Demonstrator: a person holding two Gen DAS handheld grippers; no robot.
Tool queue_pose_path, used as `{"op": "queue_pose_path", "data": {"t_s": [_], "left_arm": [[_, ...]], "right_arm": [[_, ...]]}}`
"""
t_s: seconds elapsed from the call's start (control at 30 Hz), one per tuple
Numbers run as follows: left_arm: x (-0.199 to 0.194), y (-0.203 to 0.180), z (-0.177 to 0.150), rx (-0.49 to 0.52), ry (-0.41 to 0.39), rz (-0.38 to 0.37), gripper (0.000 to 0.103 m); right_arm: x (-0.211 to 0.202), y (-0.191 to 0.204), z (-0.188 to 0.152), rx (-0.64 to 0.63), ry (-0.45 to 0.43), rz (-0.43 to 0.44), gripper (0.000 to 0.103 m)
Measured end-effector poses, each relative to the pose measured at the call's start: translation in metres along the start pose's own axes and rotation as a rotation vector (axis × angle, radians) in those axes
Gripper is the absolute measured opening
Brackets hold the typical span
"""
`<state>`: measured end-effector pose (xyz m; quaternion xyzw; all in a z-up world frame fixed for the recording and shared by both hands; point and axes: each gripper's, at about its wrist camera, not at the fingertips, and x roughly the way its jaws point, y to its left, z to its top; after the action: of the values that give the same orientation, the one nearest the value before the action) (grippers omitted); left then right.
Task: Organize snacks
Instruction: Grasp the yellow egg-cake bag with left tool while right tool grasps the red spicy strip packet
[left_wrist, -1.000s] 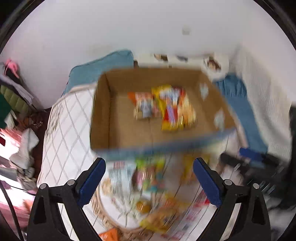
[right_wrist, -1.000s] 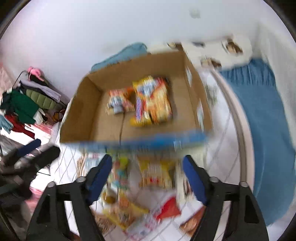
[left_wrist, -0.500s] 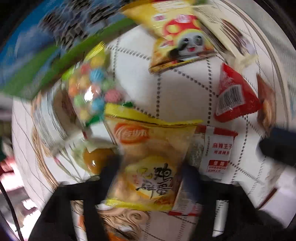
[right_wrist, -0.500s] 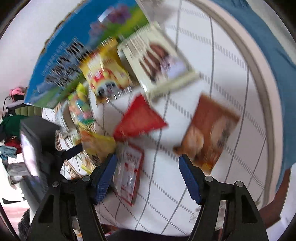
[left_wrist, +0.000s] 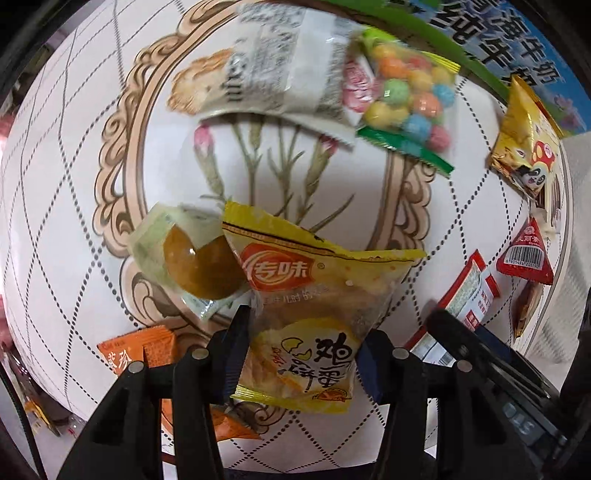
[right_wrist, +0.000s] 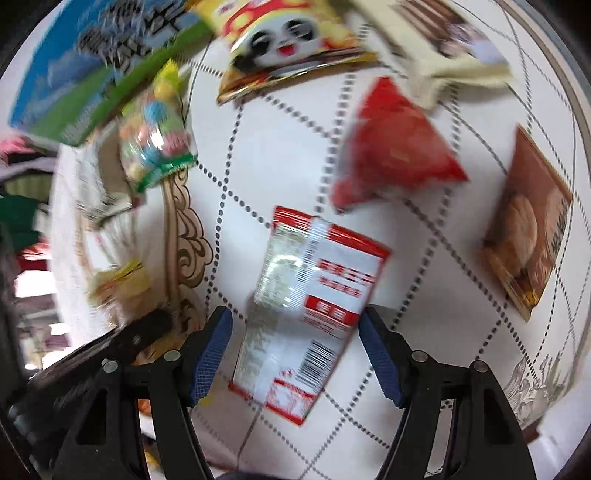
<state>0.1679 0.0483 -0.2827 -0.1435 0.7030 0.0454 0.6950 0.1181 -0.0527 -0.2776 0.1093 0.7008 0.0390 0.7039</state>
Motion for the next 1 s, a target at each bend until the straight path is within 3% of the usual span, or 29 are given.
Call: {"op": "queue_pose_path", "data": {"t_s": [0.07, 0.17, 0.27, 0.33, 0.43, 0.5, 0.57, 0.73, 0.87, 1.0], "left_arm": [[0.004, 0.013, 0.001, -0.003, 0.009, 0.005, 0.054], [0.013, 0.020, -0.002, 0.003, 0.039, -0.011, 0.059], [0.018, 0.024, -0.005, 0.023, 0.051, -0.019, 0.063], [0.024, 0.022, -0.010, 0.039, 0.067, -0.019, 0.068], [0.034, 0.011, -0.021, 0.089, 0.087, 0.010, 0.078], [0.038, 0.002, -0.022, 0.122, 0.088, 0.054, 0.078], [0.039, -0.007, -0.024, 0.126, 0.081, 0.078, 0.078], [0.032, -0.006, -0.017, 0.004, 0.058, -0.002, 0.066], [0.031, -0.006, -0.010, 0.004, 0.059, -0.020, 0.066], [0.042, -0.041, -0.006, 0.119, 0.087, 0.051, 0.066]], "right_arm": [[0.005, 0.008, 0.001, -0.029, -0.005, -0.047, 0.074], [0.009, 0.021, 0.000, -0.180, -0.012, -0.116, 0.064], [0.006, 0.037, -0.010, -0.425, -0.020, -0.180, 0.058], [0.003, 0.050, -0.020, -0.632, -0.020, -0.269, 0.058], [-0.006, 0.052, -0.028, -0.731, -0.036, -0.327, 0.061], [-0.014, 0.044, -0.026, -0.681, -0.022, -0.308, 0.068], [-0.026, 0.031, -0.020, -0.572, -0.019, -0.231, 0.068], [-0.027, -0.003, -0.017, -0.314, 0.003, -0.122, 0.069], [-0.026, -0.016, -0.022, -0.276, -0.034, -0.141, 0.070], [-0.012, -0.006, -0.035, -0.309, -0.039, -0.178, 0.071]]}}
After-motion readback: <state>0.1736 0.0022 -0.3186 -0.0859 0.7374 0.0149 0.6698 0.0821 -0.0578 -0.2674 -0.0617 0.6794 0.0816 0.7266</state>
